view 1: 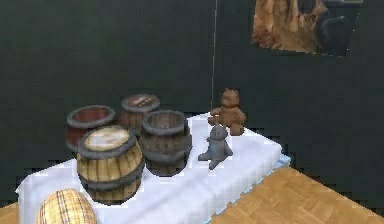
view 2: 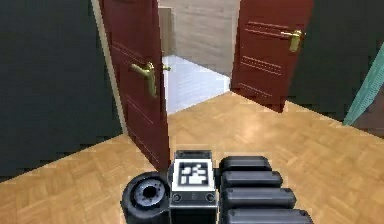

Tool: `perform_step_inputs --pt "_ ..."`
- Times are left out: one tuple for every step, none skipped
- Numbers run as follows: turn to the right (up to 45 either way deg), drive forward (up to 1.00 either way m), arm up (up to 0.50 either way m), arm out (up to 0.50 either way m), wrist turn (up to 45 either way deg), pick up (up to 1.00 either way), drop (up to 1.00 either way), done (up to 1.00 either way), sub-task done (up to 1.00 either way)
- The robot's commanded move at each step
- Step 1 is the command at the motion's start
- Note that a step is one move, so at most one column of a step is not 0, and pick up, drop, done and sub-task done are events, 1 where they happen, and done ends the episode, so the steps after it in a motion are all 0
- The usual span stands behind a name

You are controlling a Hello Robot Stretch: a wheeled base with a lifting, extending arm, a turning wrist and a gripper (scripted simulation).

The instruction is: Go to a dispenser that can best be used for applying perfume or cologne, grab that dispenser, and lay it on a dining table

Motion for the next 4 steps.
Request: perform_step_inputs --pt "-45.0 0.0 0.0 0.0 0.0 0.0 0.0 0.0 0.0" --pt "-45.0 0.0 0.0 0.0 0.0 0.0 0.0 0.0 0.0" --pt "-36.0 0.0 0.0 0.0 0.0 0.0 0.0 0.0 0.0" --pt "0.0 0.15 0.0 0.0 0.0 0.0 0.0 0.0 0.0"
